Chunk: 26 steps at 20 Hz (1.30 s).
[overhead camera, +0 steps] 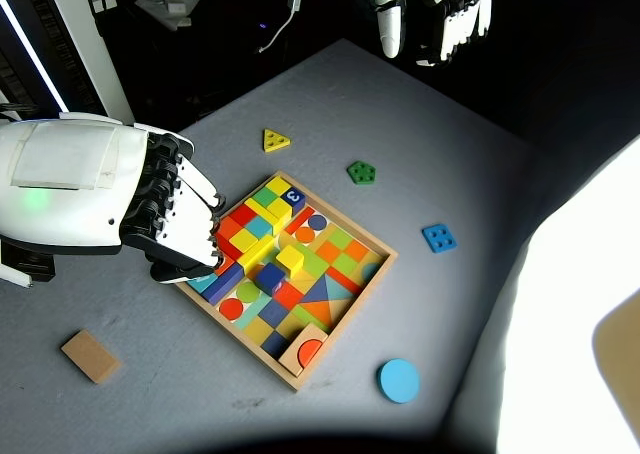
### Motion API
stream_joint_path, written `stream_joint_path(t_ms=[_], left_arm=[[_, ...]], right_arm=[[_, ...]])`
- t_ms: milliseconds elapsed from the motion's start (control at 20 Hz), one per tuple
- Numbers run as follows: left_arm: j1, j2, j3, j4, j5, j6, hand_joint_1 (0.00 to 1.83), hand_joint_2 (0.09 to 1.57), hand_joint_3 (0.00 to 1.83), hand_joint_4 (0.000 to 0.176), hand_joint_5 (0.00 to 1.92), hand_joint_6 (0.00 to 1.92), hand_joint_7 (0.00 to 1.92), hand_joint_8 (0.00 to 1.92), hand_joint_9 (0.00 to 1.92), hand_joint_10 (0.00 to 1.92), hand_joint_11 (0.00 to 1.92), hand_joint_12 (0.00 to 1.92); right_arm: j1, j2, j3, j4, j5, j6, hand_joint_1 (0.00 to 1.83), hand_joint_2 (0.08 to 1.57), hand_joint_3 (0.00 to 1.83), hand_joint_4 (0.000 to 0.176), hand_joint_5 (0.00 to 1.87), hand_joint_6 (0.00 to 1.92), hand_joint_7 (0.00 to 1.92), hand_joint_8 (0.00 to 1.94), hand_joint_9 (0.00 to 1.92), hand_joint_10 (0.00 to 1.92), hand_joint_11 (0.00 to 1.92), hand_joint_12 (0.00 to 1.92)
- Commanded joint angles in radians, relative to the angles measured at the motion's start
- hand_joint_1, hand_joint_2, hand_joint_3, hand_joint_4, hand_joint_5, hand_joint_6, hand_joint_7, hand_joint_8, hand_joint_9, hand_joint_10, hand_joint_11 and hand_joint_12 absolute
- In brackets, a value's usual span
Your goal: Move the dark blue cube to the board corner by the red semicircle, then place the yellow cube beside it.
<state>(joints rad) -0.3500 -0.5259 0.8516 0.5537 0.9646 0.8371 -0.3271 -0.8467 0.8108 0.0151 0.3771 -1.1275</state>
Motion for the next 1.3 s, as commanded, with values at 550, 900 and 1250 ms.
stream_joint_path(t_ms=[550, 900, 1250], left_arm=[[-0.008, 0.001, -0.005, 0.038, -0.077, 0.002, 0.00, 1.12, 0.00, 0.034, 0.08, 0.00, 0.10, 0.00, 0.14, 0.00, 0.00, 0.61], [-0.003, 0.001, -0.006, 0.035, -0.077, 0.002, 0.02, 1.12, 0.00, 0.033, 0.10, 0.00, 0.15, 0.00, 0.18, 0.01, 0.00, 0.69], [-0.002, 0.001, -0.006, 0.035, -0.077, 0.002, 0.01, 1.11, 0.00, 0.030, 0.14, 0.01, 0.16, 0.00, 0.19, 0.00, 0.00, 0.73]], right_arm=[[-0.040, -0.038, 0.035, 0.088, 0.146, -0.125, 0.00, 1.11, 0.00, 0.000, 0.17, 0.00, 0.15, 0.00, 0.09, 0.03, 0.00, 0.25], [-0.069, -0.131, 0.118, 0.088, 0.124, -0.192, 0.00, 1.12, 0.00, 0.040, 0.40, 0.13, 0.13, 0.01, 0.01, 0.00, 0.00, 0.00], [-0.113, -0.235, 0.189, 0.165, 0.097, -0.362, 0.00, 1.14, 0.01, 0.000, 0.80, 0.08, 0.17, 0.00, 0.00, 0.00, 0.00, 0.00]])
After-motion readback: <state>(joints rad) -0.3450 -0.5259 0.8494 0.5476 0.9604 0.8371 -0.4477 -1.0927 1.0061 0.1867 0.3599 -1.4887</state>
